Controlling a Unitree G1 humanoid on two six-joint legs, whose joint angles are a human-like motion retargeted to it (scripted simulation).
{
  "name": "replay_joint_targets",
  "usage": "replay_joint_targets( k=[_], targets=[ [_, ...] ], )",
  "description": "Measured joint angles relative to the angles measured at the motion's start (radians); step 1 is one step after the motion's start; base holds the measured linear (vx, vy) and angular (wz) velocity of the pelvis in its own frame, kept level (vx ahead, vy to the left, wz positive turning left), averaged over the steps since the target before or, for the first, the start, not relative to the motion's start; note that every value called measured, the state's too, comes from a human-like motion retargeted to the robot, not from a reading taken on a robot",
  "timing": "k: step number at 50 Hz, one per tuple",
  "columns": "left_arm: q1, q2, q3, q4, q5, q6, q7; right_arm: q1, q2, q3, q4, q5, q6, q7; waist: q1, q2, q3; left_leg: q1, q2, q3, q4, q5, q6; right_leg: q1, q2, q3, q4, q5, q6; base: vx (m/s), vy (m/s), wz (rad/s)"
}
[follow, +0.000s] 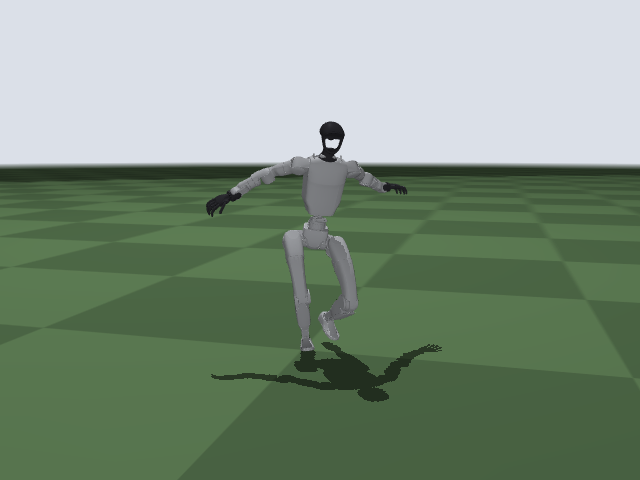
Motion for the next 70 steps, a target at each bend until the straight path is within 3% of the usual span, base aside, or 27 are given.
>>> replay_joint_targets(
  k=[5,10,15,17,18,20,23,25,27,30,34,40,45,60,70],
  targets=[
    [0.148,0.088,0.228,0.033,-0.109,-0.004,0.079,0.083,-0.178,-0.187,0.006,-0.069,0.010,-0.107,-0.008,-0.031,0.024,-0.143,-0.014,0.061,-0.349,-0.065,-0.003,0.135,-0.022,0.097,-0.034,-0.058,0.037,0.56,0.23,-0.90],
    [0.227,0.231,0.405,0.005,-0.232,-0.038,0.113,0.123,-0.420,-0.312,-0.072,-0.200,-0.013,-0.220,-0.034,-0.061,-0.049,-0.251,-0.081,0.078,-0.803,0.038,-0.066,0.171,-0.088,0.108,-0.098,-0.089,0.056,0.55,0.24,-0.75],
    [0.143,0.394,0.410,-0.098,-0.345,-0.087,0.120,0.052,-0.633,-0.315,-0.236,-0.269,-0.025,-0.328,-0.036,-0.095,-0.104,-0.354,-0.089,0.090,-0.747,0.117,-0.041,0.146,-0.177,0.134,0.062,-0.146,0.077,0.57,0.29,-0.57],
    [-0.005,0.457,0.285,-0.165,-0.404,-0.103,0.113,-0.050,-0.677,-0.256,-0.328,-0.277,-0.020,-0.371,-0.040,-0.122,-0.093,-0.366,-0.110,0.128,-0.644,0.140,-0.005,0.141,-0.261,0.141,0.189,-0.147,0.100,0.61,0.33,0.11],
    [-0.176,0.480,0.129,-0.203,-0.434,-0.114,0.126,-0.169,-0.686,-0.168,-0.360,-0.284,0.001,-0.396,-0.048,-0.146,-0.057,-0.341,-0.148,0.174,-0.612,0.149,0.021,0.148,-0.338,0.150,0.270,-0.130,0.126,0.59,0.32,0.74],
    [-0.501,0.488,-0.184,-0.291,-0.471,-0.126,0.133,-0.426,-0.674,0.043,-0.424,-0.293,0.021,-0.433,-0.059,-0.176,-0.014,-0.324,-0.203,0.229,-0.563,0.160,0.064,0.129,-0.453,0.156,0.413,-0.020,0.174,0.54,0.29,0.76],
    [-0.970,0.422,-0.701,-0.387,-0.478,-0.132,0.138,-0.955,-0.532,0.534,-0.442,-0.292,0.048,-0.462,-0.073,-0.209,-0.001,-0.334,-0.261,0.270,-0.545,0.162,0.116,0.007,-0.568,0.156,0.599,0.232,0.219,0.43,0.24,0.36],
    [-1.182,0.326,-0.970,-0.427,-0.483,-0.124,0.124,-1.263,-0.375,0.831,-0.403,-0.268,0.058,-0.460,-0.100,-0.213,-0.003,-0.336,-0.298,0.281,-0.556,0.156,0.143,-0.079,-0.620,0.147,0.688,0.335,0.234,0.35,0.21,0.25],
    [-1.332,0.188,-1.172,-0.451,-0.492,-0.107,0.100,-1.440,-0.203,1.007,-0.349,-0.231,0.059,-0.439,-0.124,-0.199,0.002,-0.335,-0.330,0.283,-0.576,0.148,0.167,-0.160,-0.656,0.133,0.750,0.376,0.245,0.28,0.19,0.22],
    [-1.522,-0.043,-1.417,-0.447,-0.499,-0.073,0.053,-1.580,0.035,1.145,-0.259,-0.170,0.053,-0.389,-0.137,-0.176,0.028,-0.336,-0.364,0.285,-0.605,0.140,0.191,-0.280,-0.694,0.106,0.814,0.374,0.254,0.21,0.16,0.14],
    [-1.694,-0.309,-1.629,-0.400,-0.471,-0.038,-0.012,-1.656,0.258,1.214,-0.162,-0.097,0.050,-0.305,-0.123,-0.146,0.085,-0.337,-0.375,0.288,-0.618,0.119,0.204,-0.417,-0.712,0.074,0.864,0.338,0.262,0.12,0.13,-0.05],
    [-1.850,-0.565,-1.764,-0.307,-0.348,-0.027,-0.046,-1.725,0.429,1.264,-0.079,-0.042,0.026,-0.220,-0.099,-0.097,0.185,-0.347,-0.342,0.304,-0.587,0.072,0.213,-0.566,-0.700,0.035,0.914,0.318,0.266,0.04,0.08,-0.26],
    [-1.921,-0.654,-1.772,-0.235,-0.226,-0.035,-0.022,-1.759,0.471,1.271,-0.052,-0.047,-0.008,-0.211,-0.099,-0.066,0.254,-0.369,-0.309,0.317,-0.562,0.054,0.216,-0.641,-0.688,0.020,0.935,0.320,0.262,0.03,0.03,-0.27],
    [-2.029,-0.610,-1.758,-0.093,0.040,-0.026,0.025,-1.883,0.402,1.290,0.097,-0.214,-0.067,-0.227,-0.123,0.027,0.360,-0.503,-0.197,0.322,-0.409,0.035,0.208,-0.743,-0.636,-0.005,0.846,0.243,0.258,0.03,0.01,-0.26],
    [-2.042,-0.616,-1.803,-0.062,0.119,0.014,0.012,-1.923,0.395,1.323,0.186,-0.329,-0.035,-0.244,-0.131,0.119,0.370,-0.632,-0.034,0.352,-0.030,-0.081,0.304,-0.808,-0.555,-0.003,0.929,0.101,0.281,0.02,0.06,-0.36]
  ],
)
